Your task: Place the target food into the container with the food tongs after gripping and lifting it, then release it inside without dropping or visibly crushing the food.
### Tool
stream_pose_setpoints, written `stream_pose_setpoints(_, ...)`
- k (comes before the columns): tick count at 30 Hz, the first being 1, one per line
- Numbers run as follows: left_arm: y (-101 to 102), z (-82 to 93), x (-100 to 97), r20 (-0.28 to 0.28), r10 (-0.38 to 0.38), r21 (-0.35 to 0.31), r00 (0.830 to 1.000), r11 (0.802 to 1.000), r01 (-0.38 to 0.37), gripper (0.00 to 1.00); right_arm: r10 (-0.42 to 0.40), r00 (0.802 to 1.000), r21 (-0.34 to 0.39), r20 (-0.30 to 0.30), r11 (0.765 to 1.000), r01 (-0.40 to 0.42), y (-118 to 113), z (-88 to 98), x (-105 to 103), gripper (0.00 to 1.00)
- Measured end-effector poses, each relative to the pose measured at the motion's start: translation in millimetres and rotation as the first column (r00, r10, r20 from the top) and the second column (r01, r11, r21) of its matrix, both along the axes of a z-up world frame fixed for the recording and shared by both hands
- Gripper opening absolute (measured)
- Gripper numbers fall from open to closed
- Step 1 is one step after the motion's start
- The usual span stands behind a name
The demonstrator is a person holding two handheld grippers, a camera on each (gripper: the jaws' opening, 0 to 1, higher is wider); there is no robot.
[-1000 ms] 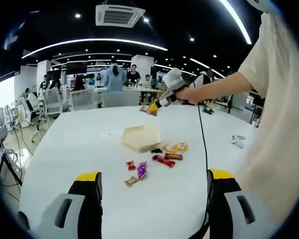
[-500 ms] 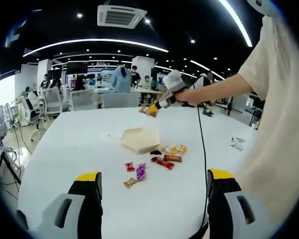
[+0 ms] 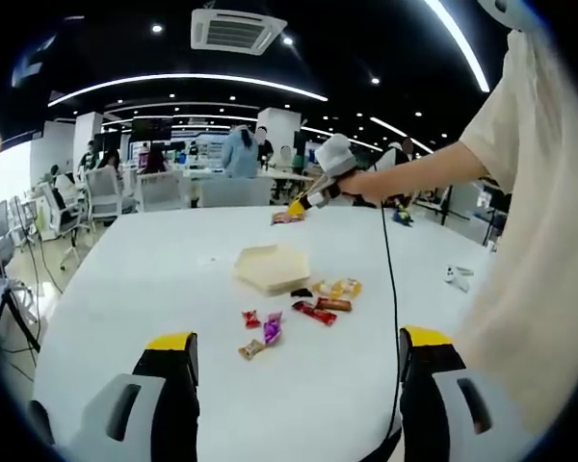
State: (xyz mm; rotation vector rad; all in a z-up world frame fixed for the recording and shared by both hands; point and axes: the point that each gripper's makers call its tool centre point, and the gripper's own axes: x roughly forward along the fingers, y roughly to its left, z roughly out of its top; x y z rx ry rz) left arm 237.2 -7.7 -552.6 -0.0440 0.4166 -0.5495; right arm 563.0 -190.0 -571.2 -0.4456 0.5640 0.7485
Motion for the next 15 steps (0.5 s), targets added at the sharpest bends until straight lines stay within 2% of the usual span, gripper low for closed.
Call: stream_pose_setpoints(15, 1.1, -1.3, -1.3, -0.004, 0.003, -0.003, 1.000, 1.000, -0.003, 0.85, 0.005, 1.000, 0.004, 0.016, 1.000, -0.005, 2.5, 2.9, 3.6, 0.23)
